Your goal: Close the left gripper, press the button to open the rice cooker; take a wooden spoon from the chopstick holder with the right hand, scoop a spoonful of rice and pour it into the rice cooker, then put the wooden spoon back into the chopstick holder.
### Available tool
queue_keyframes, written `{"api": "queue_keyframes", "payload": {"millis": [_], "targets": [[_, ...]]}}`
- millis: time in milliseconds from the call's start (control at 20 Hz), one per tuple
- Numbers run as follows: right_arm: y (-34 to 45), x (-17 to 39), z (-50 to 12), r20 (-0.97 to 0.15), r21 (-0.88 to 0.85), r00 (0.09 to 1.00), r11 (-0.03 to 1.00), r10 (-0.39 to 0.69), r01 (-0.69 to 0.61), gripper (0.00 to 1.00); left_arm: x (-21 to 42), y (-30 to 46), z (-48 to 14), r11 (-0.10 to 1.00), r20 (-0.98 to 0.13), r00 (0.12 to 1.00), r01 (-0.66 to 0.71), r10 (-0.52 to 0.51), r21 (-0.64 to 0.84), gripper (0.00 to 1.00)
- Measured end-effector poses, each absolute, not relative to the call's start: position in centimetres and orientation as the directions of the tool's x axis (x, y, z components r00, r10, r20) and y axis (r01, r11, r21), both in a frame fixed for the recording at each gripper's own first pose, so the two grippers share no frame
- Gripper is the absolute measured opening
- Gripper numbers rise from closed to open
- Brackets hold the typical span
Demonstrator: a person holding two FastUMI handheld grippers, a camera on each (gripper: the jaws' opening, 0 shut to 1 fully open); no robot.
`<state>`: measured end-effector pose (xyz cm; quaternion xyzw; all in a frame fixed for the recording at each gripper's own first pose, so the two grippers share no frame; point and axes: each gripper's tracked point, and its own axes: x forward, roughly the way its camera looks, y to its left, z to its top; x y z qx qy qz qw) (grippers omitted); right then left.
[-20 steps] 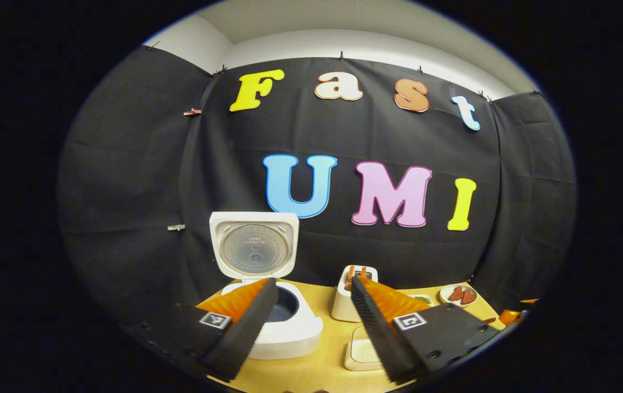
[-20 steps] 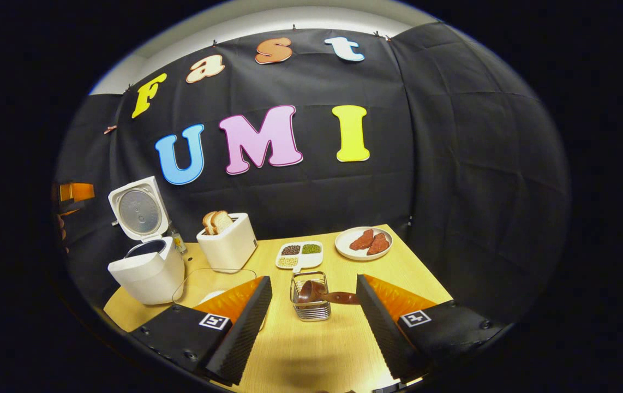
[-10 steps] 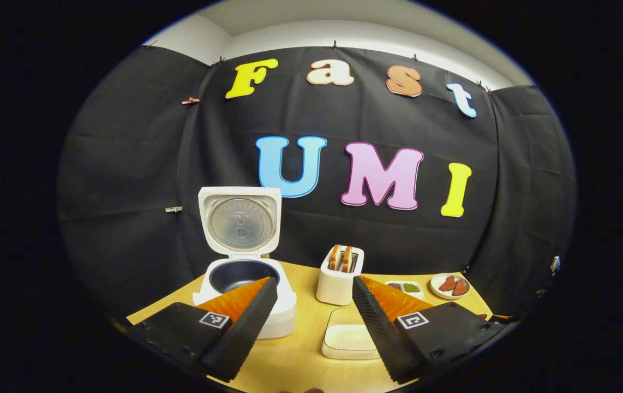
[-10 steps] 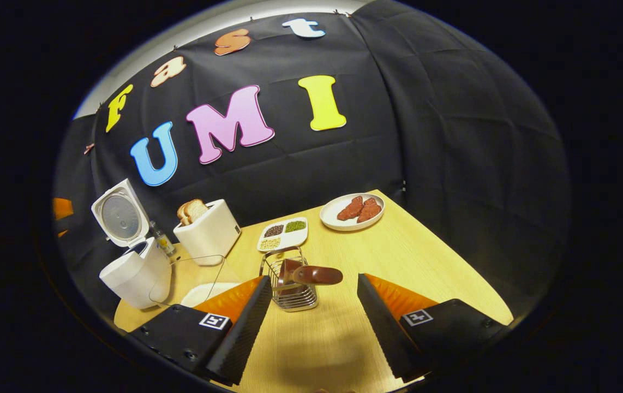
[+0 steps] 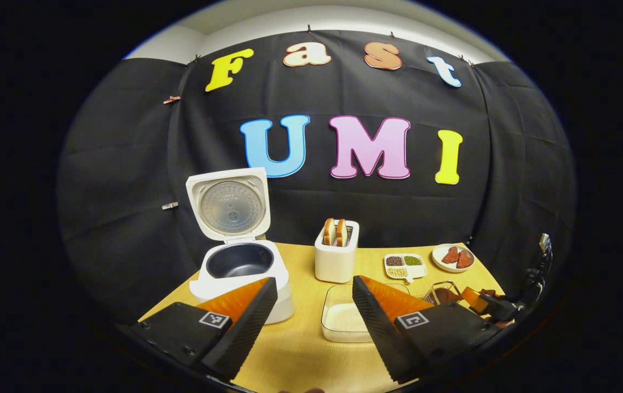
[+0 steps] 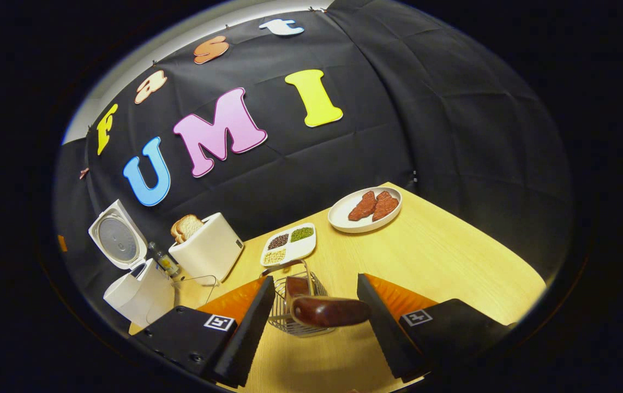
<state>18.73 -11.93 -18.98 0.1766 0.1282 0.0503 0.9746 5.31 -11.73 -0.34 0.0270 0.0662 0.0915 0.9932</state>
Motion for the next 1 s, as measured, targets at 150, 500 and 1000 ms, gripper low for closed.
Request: {"api": "queue_keyframes", "payload": {"millis": [150,500,1000], "targets": [[-11.0,19.8,-19.9,-0.243,0.374,0.958,0.926,0.156,-0.056,0.85,5.8,-12.3,-0.7,0.982,-0.145,0.972,-0.178,0.185,0.059,0.95],[-11.3,20.8,-18.5,-0.244,0.345,0.958,0.937,0.148,-0.057,0.39,6.4,-12.8,-2.1,0.983,-0.174,0.968,-0.181,0.184,0.030,0.95],[-9.8,23.6,-16.2,-0.222,0.236,0.960,0.965,0.170,-0.117,0.29,6.0,-11.9,-4.1,0.981,-0.198,0.964,-0.190,0.179,-0.034,0.95]]}}
